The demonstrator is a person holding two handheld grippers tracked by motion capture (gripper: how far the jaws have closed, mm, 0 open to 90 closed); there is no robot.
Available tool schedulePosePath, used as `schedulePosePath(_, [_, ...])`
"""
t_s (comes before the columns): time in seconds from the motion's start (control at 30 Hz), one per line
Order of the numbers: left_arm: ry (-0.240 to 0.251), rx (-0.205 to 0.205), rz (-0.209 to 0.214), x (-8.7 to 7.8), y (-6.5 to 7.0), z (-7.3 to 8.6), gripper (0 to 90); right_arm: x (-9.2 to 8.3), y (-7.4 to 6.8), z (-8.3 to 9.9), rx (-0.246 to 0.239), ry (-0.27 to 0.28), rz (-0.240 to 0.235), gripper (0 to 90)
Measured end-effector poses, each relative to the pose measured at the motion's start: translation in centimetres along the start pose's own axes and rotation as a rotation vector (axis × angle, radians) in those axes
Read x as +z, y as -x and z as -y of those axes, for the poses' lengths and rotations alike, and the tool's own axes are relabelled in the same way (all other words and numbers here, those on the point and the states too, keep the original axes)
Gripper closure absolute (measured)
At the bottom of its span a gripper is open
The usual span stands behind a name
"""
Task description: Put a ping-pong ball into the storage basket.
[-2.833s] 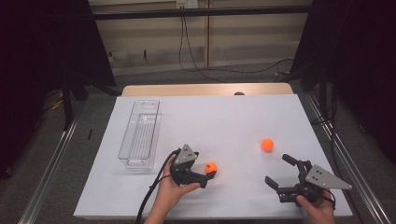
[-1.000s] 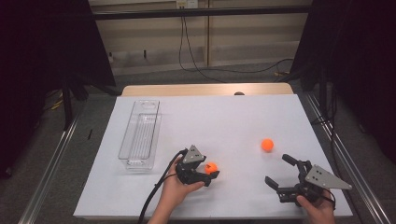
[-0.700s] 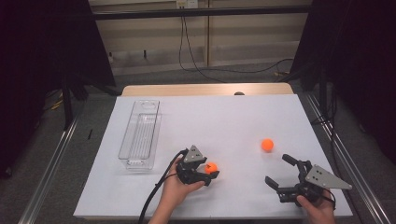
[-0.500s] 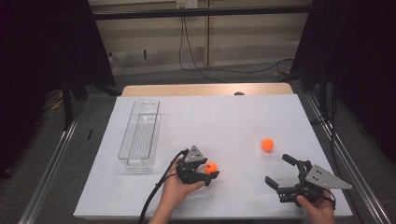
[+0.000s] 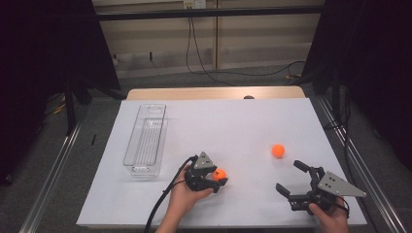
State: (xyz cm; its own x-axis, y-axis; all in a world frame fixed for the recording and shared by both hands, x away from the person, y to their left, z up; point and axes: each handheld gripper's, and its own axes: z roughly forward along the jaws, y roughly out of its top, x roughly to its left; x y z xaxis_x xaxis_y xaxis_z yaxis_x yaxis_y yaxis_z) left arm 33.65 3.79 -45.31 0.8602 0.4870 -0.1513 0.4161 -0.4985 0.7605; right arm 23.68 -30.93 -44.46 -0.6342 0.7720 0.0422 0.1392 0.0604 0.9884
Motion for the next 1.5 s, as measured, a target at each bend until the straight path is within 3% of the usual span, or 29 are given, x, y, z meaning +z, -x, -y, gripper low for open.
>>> schedulePosePath(0.83, [-0.026,0.002,-0.001,0.47,-0.08,0.00,47.2,-0.05,0.03,-0.02,-0.001,0.002,-0.001,1.4])
schedulePosePath(1.23, [-0.032,-0.009,0.013,0.45,0.04,-0.05,50.7,-0.08,0.05,-0.03,-0.001,0.003,0.000,1.4])
schedulePosePath(1.5, [-0.026,-0.038,0.023,0.15,-0.10,-0.23,50.7,-0.08,0.05,-0.03,-0.001,0.003,-0.001,1.4])
